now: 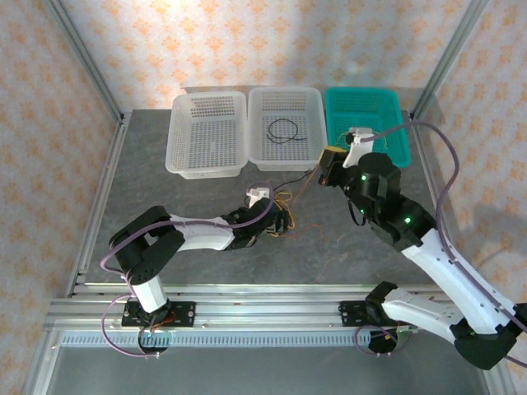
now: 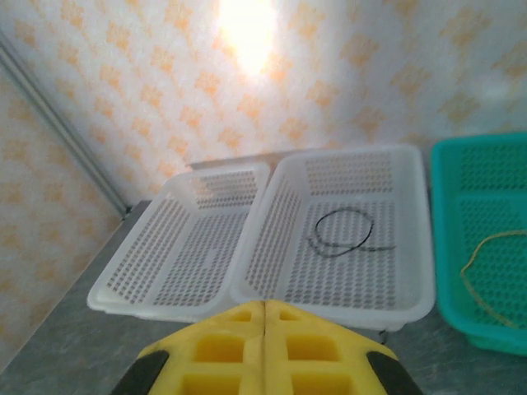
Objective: Untangle the cables
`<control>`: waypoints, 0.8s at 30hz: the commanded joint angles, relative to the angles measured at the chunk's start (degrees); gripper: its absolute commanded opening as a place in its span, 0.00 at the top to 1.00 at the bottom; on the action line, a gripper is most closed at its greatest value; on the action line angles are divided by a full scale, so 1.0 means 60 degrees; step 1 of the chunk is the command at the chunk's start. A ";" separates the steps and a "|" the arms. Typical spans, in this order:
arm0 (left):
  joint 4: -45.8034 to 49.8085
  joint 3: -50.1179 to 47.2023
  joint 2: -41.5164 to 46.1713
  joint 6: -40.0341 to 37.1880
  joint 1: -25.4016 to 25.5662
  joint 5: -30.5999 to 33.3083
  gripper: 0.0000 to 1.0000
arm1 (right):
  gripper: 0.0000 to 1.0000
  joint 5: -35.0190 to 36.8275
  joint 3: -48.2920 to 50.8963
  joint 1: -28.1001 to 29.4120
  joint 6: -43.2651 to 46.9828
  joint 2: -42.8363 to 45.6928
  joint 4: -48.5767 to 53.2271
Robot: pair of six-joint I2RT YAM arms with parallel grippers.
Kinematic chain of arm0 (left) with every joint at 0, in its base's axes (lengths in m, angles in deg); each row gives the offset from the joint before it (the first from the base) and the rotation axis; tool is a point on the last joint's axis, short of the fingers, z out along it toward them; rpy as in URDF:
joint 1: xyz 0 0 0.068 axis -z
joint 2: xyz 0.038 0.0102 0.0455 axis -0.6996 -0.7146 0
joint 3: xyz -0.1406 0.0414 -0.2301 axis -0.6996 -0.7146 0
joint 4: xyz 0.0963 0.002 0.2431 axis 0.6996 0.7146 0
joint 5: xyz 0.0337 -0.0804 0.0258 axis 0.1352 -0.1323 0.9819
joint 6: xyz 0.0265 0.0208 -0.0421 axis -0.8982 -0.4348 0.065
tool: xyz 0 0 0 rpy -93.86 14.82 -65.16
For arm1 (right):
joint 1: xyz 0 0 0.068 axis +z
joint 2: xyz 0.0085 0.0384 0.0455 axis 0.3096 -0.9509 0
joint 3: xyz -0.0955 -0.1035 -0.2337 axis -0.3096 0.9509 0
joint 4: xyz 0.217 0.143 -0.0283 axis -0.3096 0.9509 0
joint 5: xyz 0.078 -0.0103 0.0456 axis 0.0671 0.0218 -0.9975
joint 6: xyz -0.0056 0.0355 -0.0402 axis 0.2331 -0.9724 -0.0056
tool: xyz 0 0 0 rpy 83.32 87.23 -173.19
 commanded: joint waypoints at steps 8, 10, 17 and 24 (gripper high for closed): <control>0.0542 -0.0355 -0.0269 0.0249 0.0067 0.0230 0.01 | 1.00 0.1693 -0.1562 0.0017 0.1526 0.0417 0.0537; 0.0455 -0.0427 -0.0255 0.0297 0.0060 0.0216 0.01 | 1.00 0.1956 -0.1816 0.0019 0.1657 0.0416 0.0613; 0.0308 -0.0456 -0.0283 0.0272 0.0065 0.0234 0.01 | 1.00 0.2320 -0.2929 0.0006 0.2088 0.0245 0.0704; 0.0054 -0.0598 -0.0285 0.0246 0.0060 0.0071 0.01 | 1.00 0.2588 -0.4183 0.0017 0.2580 -0.0197 0.1045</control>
